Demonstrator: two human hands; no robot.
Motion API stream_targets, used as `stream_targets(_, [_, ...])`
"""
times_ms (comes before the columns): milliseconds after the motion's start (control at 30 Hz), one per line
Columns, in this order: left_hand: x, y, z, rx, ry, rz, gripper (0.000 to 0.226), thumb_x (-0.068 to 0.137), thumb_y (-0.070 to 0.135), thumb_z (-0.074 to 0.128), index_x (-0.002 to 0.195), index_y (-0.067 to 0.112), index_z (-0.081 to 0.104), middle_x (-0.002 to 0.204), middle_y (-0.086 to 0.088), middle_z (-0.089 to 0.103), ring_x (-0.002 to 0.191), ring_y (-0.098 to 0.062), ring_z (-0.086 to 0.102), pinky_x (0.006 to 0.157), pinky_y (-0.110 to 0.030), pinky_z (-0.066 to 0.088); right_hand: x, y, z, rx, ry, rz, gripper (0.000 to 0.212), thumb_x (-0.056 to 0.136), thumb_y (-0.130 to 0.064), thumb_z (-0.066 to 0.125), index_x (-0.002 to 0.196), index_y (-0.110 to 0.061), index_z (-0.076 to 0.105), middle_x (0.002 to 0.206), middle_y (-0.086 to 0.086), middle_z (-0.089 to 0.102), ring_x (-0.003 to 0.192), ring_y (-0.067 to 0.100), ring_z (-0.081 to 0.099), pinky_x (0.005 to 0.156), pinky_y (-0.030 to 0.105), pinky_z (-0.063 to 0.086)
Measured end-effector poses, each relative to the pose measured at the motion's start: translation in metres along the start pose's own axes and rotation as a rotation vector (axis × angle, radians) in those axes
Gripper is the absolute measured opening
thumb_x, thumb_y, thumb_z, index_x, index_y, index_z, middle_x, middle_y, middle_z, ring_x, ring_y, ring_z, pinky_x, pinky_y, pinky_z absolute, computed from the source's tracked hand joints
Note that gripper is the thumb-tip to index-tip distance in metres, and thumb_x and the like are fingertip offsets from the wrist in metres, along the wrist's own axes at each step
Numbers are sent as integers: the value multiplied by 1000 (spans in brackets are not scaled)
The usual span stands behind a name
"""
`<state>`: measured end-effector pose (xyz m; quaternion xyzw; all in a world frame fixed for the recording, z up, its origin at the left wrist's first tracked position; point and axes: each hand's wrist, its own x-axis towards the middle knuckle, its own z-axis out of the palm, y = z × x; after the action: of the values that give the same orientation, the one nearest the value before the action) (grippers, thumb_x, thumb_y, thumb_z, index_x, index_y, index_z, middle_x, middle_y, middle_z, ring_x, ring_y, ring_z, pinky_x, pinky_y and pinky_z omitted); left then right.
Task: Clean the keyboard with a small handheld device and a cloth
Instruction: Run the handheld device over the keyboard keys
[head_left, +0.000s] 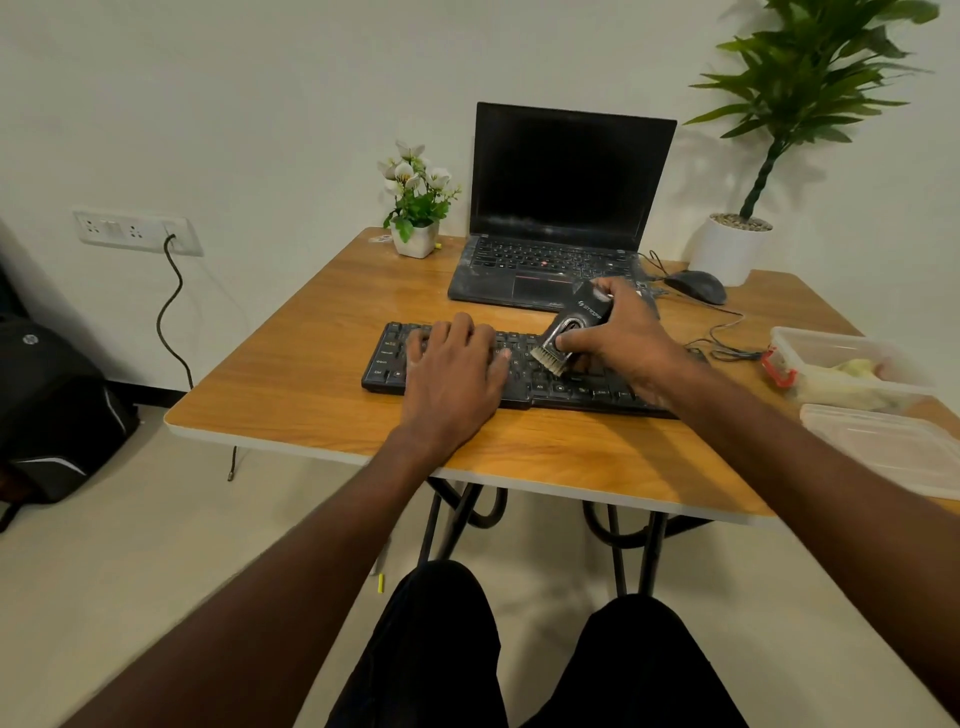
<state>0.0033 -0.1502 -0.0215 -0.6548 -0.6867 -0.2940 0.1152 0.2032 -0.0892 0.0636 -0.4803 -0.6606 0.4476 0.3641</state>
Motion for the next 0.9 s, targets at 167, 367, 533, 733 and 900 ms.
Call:
stream_targets(167, [0,-2,0,-43,-50,77,33,107,48,46,127,27,61,123,3,53,119,-19,50,116,-52,27,3,2,2,-290,-117,-147,76,79,-3,82,138,-23,37,123,4,53,105,18,63,70,29,61])
stream_targets(367, [-1,-1,-1,-47,-58,50,31,106,48,47,126,28,60,125,3,52,121,-19,48,116,-52,27,11,-11,-14,-458,-210,-193,74,82,0,79,138,-21,35,115,-2,52,103,17,62,60,19,57])
stream_targets(533, [-1,-1,-1,-53,-63,48,31,106,48,47,127,29,59,125,3,51,120,-19,48,116,-52,27,10,2,-16,-381,-211,-194,74,82,-4,80,138,-25,37,124,0,53,106,16,63,67,25,61])
stream_targets(733, [-1,-1,-1,-66,-68,40,31,106,48,47,127,29,59,126,3,51,121,-19,48,118,-55,27,7,-6,-26,-482,-222,-244,72,82,-2,80,137,-22,37,116,-5,52,107,17,62,65,22,60])
stream_targets(900, [-1,0,-2,-65,-68,35,31,105,49,47,126,30,58,125,4,51,121,-19,48,117,-55,28,2,7,-4,-288,-185,-231,74,78,-4,83,135,-25,40,128,4,52,112,20,63,78,36,65])
